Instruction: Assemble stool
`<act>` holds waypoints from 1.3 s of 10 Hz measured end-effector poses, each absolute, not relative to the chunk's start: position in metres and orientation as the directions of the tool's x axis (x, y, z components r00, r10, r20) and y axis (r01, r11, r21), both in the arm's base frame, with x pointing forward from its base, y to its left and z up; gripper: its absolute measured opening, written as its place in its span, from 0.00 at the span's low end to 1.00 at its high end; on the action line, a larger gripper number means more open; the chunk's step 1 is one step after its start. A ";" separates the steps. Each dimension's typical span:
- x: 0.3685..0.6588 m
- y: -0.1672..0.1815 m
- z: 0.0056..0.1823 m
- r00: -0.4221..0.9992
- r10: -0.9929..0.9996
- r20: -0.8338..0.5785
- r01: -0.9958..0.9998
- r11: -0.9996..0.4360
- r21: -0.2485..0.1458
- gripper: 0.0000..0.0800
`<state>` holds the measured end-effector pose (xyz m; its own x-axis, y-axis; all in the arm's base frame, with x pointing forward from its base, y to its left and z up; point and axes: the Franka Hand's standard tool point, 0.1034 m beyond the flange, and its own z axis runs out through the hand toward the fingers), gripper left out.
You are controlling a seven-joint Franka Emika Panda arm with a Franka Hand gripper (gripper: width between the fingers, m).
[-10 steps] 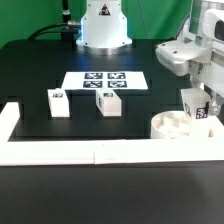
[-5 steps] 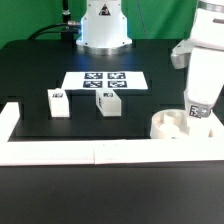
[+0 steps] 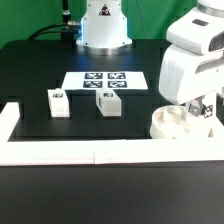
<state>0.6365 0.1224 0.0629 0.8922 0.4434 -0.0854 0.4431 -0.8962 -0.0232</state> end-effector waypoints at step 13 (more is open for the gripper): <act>0.635 0.109 0.061 0.632 -0.767 -0.112 -0.774 -0.630 -0.055 0.42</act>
Offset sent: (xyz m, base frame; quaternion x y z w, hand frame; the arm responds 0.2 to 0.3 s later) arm -0.0167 -0.0049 -0.0014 0.0369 0.0385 0.3039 0.9512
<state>0.6352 0.1092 0.0615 0.6319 -0.7669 -0.1119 -0.7745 -0.6302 -0.0546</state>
